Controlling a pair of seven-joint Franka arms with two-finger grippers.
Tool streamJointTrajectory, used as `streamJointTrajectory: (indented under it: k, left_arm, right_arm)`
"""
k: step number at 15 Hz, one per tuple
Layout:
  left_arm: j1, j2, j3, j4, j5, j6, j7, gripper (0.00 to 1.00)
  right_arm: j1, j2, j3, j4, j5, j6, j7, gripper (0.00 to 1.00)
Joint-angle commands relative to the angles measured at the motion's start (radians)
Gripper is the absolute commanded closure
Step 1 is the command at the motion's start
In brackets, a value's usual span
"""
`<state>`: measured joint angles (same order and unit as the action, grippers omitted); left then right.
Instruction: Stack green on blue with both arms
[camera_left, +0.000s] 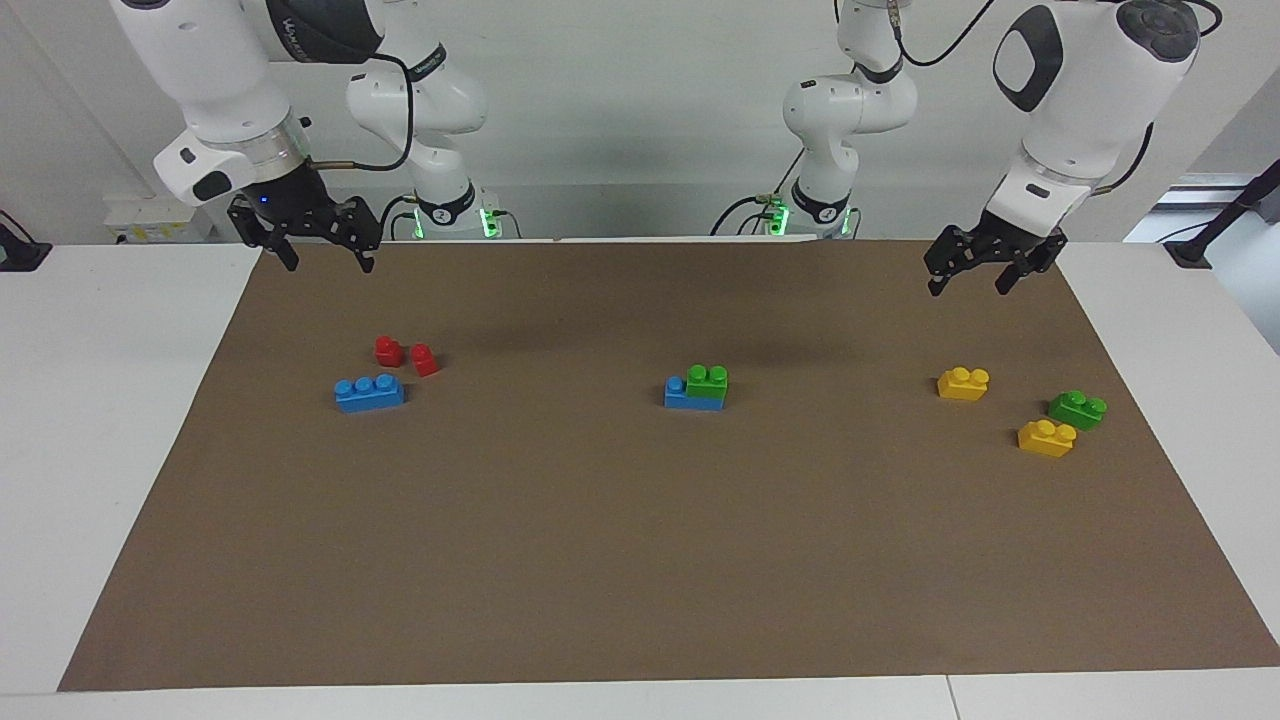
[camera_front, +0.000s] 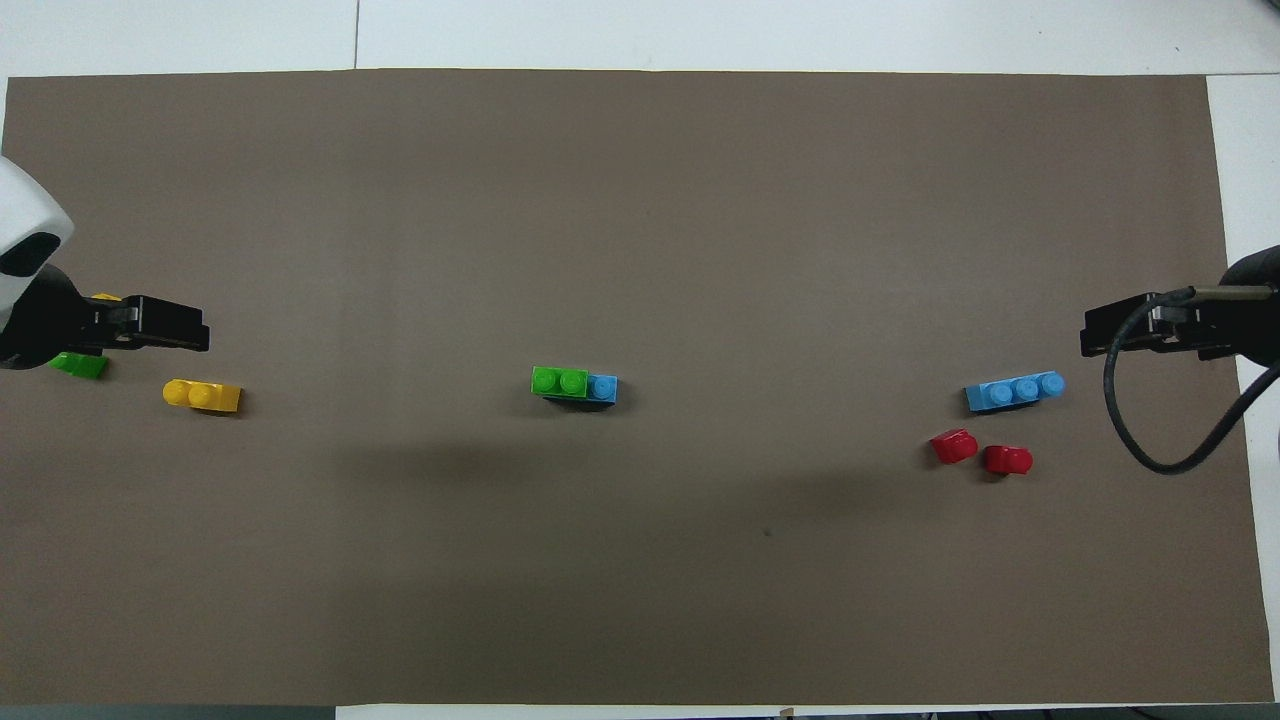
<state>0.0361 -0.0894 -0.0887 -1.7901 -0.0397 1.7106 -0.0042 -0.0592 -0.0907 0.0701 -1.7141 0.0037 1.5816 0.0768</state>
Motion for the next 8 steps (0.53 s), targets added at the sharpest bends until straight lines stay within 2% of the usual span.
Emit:
streamJointTrajectory:
  k: [1,8]
  left_arm:
    - [0.013,0.0,-0.008,0.031,0.003,-0.04,0.003,0.0]
    - [0.015,-0.001,-0.009,0.031,0.017,-0.043,0.003,0.0]
  right_arm:
    - [-0.016,0.014,0.011,0.024,-0.021,-0.015,-0.015,0.0]
    - [-0.016,0.014,0.011,0.024,-0.021,-0.014,-0.015,0.0]
